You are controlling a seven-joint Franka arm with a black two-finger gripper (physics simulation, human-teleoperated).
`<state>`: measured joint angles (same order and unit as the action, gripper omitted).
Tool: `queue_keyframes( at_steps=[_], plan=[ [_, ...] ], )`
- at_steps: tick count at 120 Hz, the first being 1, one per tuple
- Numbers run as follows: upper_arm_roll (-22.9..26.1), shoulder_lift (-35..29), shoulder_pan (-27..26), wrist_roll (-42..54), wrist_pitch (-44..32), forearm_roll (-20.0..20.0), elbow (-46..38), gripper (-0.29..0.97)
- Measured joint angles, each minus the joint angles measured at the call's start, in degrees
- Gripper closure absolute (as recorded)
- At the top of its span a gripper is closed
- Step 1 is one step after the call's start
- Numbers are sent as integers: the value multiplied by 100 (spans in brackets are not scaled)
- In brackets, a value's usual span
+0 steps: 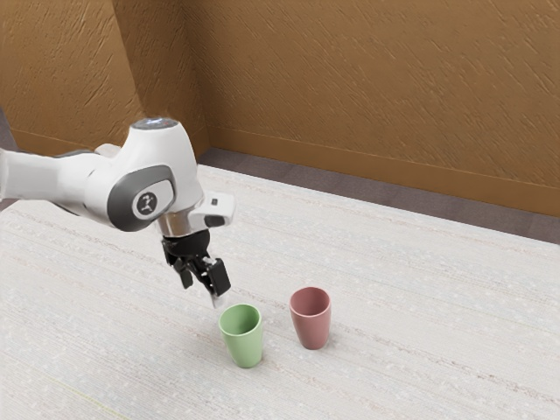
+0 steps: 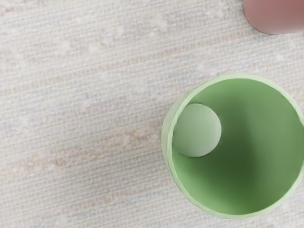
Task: Place the left cup onto the right cup
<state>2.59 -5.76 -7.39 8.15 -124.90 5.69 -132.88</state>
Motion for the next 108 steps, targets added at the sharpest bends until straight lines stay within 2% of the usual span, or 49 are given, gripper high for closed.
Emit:
queue_keyframes(
  at_steps=[25,47,63,108],
  plan=[
    [142,114,-28,-49,-112,6,32,1],
    [145,239,-5,-75,-158,-31,91,24],
    [146,371,-9,-91,-221,-48,102,32],
    [211,759,24,-121,-537,-35,186,36]
  ],
)
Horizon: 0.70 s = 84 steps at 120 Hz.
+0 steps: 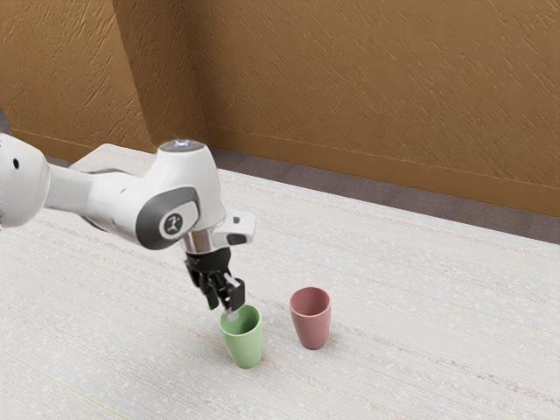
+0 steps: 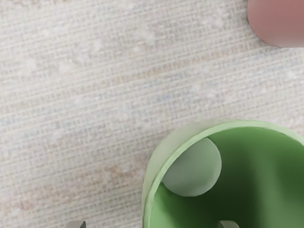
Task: Place the left cup onto the right cup
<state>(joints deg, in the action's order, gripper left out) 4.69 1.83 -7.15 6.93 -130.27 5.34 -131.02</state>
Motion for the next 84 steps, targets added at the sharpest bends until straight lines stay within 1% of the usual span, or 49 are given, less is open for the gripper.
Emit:
queue_keyframes(
  at_steps=[34,73,84],
  plan=[
    [5,264,-49,-16,-244,23,13,36],
    [5,424,-40,-28,-390,28,13,36],
    [-1,455,-40,-31,-404,29,13,40]
  ],
)
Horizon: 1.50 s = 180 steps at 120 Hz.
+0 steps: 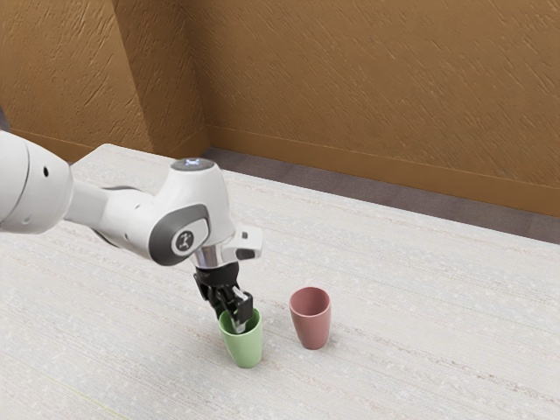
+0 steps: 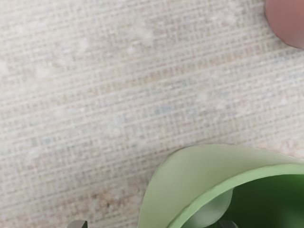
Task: Place the left cup onto the right cup
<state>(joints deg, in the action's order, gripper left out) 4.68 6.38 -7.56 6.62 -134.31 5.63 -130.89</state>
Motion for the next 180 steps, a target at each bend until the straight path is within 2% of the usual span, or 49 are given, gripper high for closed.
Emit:
queue_keyframes(
  at_steps=[26,48,93,131,180],
  plan=[
    [4,9,1,-7,-22,9,0,64],
    [6,-4,-1,-13,-25,8,0,73],
    [12,-289,-15,-72,80,-35,-8,78],
    [145,-984,-13,-131,695,-58,65,78],
    [396,-1037,-32,-135,1569,-96,726,79]
  ],
)
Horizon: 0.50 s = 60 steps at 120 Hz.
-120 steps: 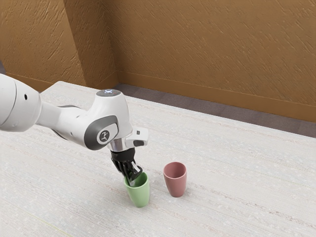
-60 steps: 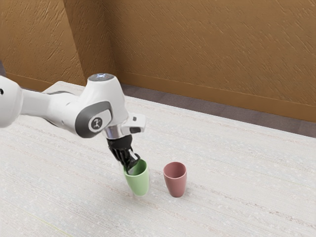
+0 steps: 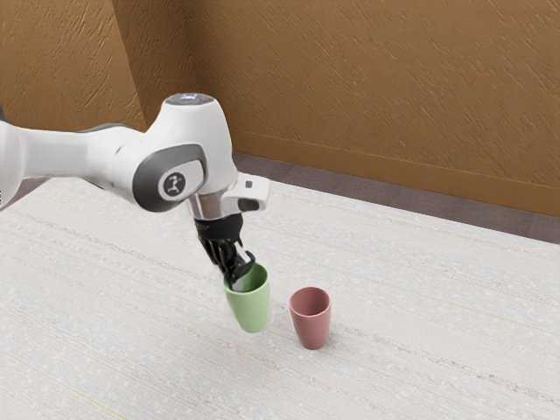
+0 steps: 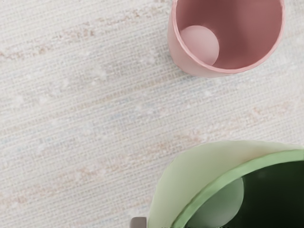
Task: Place the left cup onto the right cup
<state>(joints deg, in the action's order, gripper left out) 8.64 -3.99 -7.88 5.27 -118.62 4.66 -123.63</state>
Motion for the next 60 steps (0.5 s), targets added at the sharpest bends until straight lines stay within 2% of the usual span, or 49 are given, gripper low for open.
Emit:
queue_keyframes(
  at_steps=[60],
  plan=[
    [275,325,-45,44,238,-6,826,79]
  ],
)
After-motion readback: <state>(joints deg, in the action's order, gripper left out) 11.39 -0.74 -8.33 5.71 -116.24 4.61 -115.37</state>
